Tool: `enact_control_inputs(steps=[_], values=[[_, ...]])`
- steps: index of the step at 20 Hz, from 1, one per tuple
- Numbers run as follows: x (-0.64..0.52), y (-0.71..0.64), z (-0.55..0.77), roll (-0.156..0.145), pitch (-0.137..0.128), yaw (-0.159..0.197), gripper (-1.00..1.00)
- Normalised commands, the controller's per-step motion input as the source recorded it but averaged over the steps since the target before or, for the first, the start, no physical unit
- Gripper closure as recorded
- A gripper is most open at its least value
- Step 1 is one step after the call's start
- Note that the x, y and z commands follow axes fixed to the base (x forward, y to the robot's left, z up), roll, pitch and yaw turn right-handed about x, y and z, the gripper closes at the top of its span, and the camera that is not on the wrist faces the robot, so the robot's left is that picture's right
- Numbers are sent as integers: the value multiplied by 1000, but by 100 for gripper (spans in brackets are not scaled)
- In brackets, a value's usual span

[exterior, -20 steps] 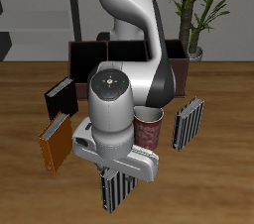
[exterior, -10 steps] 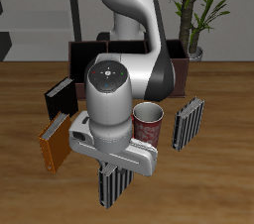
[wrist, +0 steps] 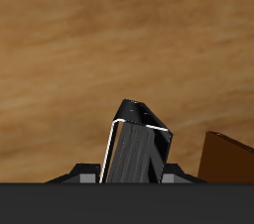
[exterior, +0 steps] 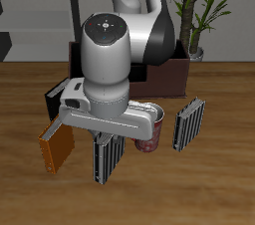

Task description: Place the right striped book into the back desk caddy's left compartment and place the orange book into the back desk caddy's left compartment and place the red mug into the back desk caddy's right compartment

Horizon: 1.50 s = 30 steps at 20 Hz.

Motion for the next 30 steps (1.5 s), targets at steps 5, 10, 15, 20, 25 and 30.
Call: enact_control_inputs(steps=[5, 10, 15, 20, 25, 30], values=[[-447, -107, 503, 1, -46, 134, 100], [-652, -103, 528, 31, -62, 77, 100], [-632, -4, 198, 39, -27, 88, 100], [-515, -20, 37, 44, -29, 102, 100], [-596, -110, 49, 22, -29, 82, 100], [-582, -215, 2, 14, -40, 53, 100]])
